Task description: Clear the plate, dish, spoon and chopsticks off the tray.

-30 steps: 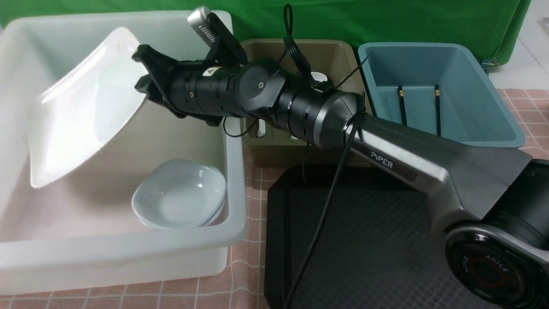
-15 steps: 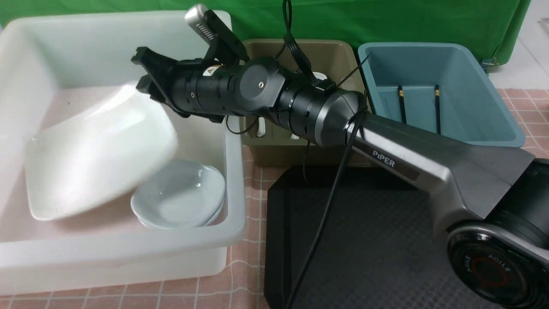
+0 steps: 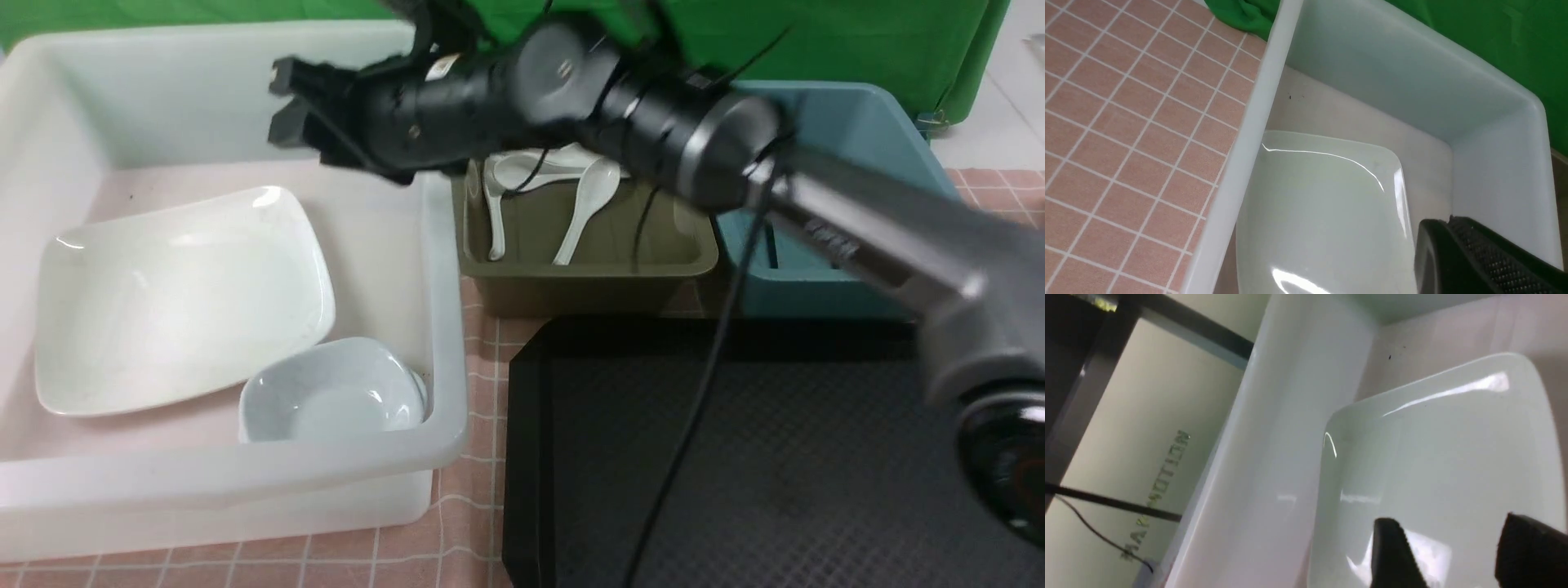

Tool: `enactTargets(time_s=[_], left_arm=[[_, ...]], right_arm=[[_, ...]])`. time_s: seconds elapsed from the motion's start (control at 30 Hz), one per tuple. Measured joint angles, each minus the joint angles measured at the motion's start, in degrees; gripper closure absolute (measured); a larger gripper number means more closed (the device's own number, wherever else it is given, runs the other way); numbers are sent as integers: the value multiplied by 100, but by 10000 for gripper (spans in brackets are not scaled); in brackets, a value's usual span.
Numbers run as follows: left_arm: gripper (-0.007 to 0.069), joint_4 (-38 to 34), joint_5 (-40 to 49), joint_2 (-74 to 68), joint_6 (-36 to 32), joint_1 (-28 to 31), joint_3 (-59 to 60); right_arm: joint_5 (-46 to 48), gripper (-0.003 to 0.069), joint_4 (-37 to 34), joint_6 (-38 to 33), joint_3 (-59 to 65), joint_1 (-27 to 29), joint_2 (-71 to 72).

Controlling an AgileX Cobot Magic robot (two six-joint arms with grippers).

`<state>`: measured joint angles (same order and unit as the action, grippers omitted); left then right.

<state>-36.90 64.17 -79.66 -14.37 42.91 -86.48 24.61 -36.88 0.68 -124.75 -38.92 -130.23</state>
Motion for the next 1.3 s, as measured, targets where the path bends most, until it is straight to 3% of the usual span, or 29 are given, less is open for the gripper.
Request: enactTargets(time_s=[0.03, 0.07, 0.1, 0.2, 0.3, 0.43, 0.5, 0.7, 1.03, 1.1, 1.3], left_arm=[[619, -47, 25, 0, 0, -30, 0], [619, -48, 25, 0, 0, -39, 0], [619, -59, 55, 0, 0, -141, 0], [619, -59, 67, 0, 0, -493, 0], [619, -35, 67, 0, 0, -1021, 0], [619, 257, 88, -61, 0, -1896, 0], [619, 666, 119, -113, 26, -2366, 0], [619, 1638, 492, -150, 456, -2867, 25], [619, 2198, 589, -217, 982, -2885, 1457], [619, 2446, 607, -450, 1129, -2889, 1828], [624, 2661, 410, -1064, 1325, -2981, 1888]], right_arm=[[401, 337, 1, -275, 0, 132, 282], [459, 337, 1, -317, 0, 132, 282], [894, 417, 5, -605, 0, 292, 556], [1825, 563, 26, -1177, 0, 596, 1208], [2752, 629, 273, -1454, -12, 921, 1840], [3996, 629, 1206, -1447, -41, 1324, 2677], [4027, 629, 1854, -1278, 85, 1467, 3114], [4030, 629, 2982, -1019, 916, 1558, 4302], [3962, 629, 3236, -922, 3368, 1563, 6296], [3623, 629, 3246, -841, 4184, 1563, 6792], [3070, 627, 3248, -734, 4973, 1568, 7139]])
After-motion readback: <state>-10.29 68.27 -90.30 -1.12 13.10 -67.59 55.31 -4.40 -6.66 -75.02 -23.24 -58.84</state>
